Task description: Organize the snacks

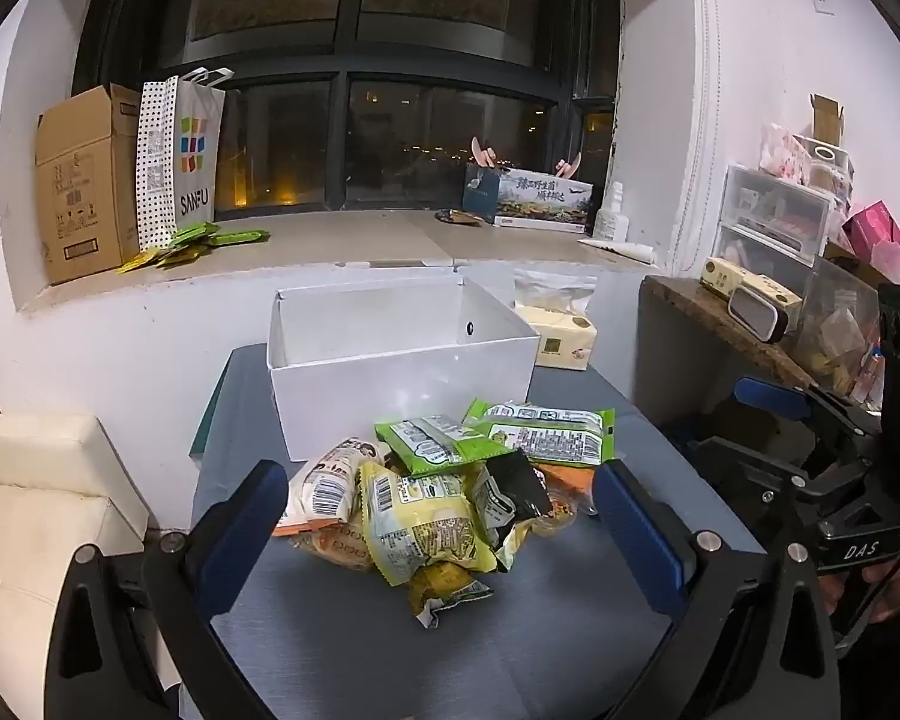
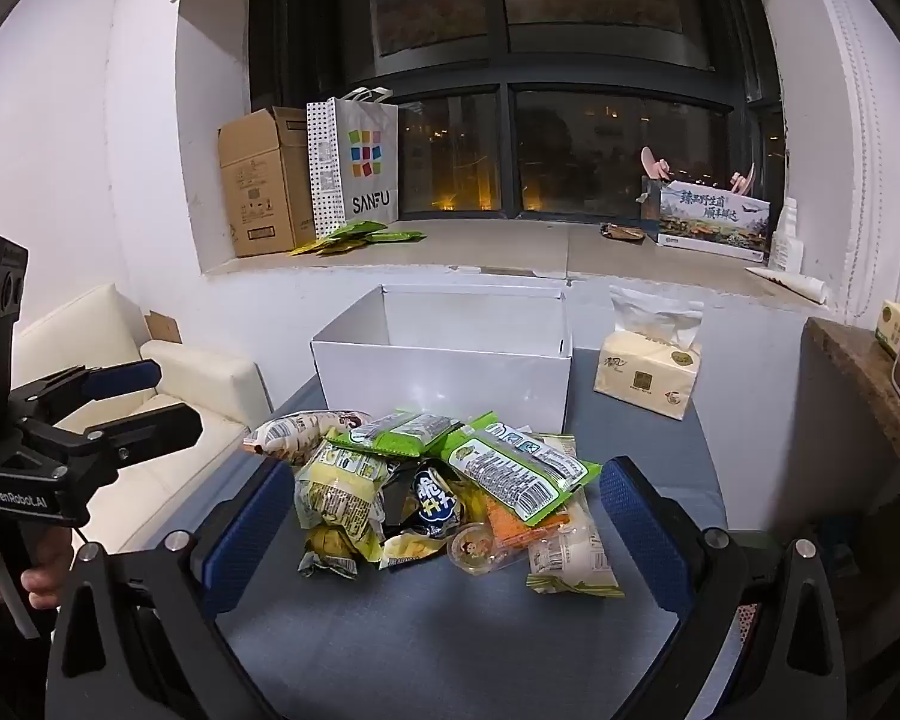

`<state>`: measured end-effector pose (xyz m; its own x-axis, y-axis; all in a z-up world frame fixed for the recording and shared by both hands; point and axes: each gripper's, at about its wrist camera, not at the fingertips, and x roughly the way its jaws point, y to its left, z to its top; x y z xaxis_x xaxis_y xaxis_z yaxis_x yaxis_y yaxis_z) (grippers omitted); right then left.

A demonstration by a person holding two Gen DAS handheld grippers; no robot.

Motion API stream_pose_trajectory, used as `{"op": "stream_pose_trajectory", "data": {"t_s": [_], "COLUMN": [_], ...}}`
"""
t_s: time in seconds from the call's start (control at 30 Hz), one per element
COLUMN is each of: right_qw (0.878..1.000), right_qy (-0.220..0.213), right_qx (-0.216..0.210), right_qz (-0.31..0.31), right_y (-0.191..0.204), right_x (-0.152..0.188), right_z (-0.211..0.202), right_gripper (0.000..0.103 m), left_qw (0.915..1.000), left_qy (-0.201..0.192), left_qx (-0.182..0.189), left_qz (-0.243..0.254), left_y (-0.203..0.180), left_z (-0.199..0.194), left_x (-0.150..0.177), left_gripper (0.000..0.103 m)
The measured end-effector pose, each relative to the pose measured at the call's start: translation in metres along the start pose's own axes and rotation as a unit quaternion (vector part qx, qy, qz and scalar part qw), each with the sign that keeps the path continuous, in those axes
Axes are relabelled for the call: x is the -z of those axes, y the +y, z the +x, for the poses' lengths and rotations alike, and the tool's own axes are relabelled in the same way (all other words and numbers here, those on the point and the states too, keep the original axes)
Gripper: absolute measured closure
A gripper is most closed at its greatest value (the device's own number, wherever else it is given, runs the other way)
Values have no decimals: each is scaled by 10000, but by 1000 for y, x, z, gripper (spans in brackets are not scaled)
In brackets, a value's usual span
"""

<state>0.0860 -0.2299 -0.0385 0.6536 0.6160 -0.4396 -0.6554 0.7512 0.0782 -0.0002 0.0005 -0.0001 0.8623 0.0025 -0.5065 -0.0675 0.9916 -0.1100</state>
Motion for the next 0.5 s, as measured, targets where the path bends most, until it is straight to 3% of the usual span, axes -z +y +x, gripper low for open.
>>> {"op": "stream_pose_trajectory", "data": {"t_s": [0.5], "right_qw": [10000], "right_qy": [-22], "right_qx": [11], "right_qz": [-31], "right_y": [6], "right_x": [3], "right_z": [-3], "right_gripper": [0], "left_qw": [10000], "left_qy": [26], "left_qx": [-42], "left_qz": [78], "left_y": [-1], "left_z": [-2], "left_x": [-2], "left_gripper": [0]}}
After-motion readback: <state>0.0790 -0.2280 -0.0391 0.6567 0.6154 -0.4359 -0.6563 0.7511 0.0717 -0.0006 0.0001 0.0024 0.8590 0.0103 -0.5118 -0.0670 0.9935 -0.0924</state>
